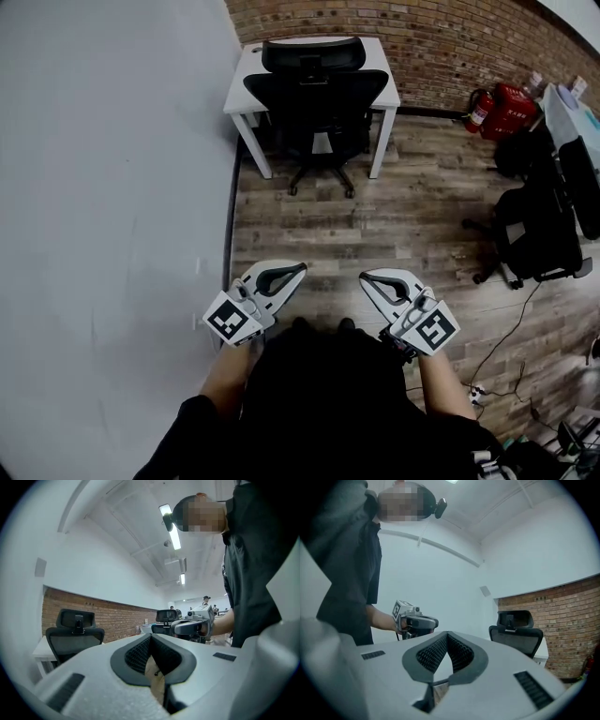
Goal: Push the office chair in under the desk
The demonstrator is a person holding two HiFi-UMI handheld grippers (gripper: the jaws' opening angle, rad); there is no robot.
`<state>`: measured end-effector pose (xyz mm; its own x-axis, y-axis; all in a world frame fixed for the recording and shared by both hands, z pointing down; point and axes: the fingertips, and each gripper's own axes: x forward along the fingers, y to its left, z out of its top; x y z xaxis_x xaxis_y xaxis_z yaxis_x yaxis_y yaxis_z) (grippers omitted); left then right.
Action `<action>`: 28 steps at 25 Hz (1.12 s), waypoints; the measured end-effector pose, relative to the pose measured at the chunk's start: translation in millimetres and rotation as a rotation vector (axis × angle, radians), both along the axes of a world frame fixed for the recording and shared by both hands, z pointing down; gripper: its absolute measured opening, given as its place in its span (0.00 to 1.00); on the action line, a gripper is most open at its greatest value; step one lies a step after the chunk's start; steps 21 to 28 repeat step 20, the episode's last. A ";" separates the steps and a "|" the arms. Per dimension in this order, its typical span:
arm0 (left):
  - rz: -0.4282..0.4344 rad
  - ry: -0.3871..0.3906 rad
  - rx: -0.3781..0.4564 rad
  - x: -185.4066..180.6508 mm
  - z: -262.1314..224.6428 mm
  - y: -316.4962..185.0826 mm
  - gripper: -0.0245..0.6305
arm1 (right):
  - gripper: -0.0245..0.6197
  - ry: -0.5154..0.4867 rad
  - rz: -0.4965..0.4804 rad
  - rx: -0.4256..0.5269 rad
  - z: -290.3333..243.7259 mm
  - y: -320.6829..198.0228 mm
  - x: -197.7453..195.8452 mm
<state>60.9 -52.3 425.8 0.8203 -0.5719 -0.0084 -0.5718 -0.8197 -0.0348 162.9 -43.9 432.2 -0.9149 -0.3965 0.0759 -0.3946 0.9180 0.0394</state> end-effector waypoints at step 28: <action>-0.020 -0.002 0.031 -118.9 -20.0 1.2 0.06 | 0.05 -0.033 0.019 0.062 -18.2 5.9 -112.2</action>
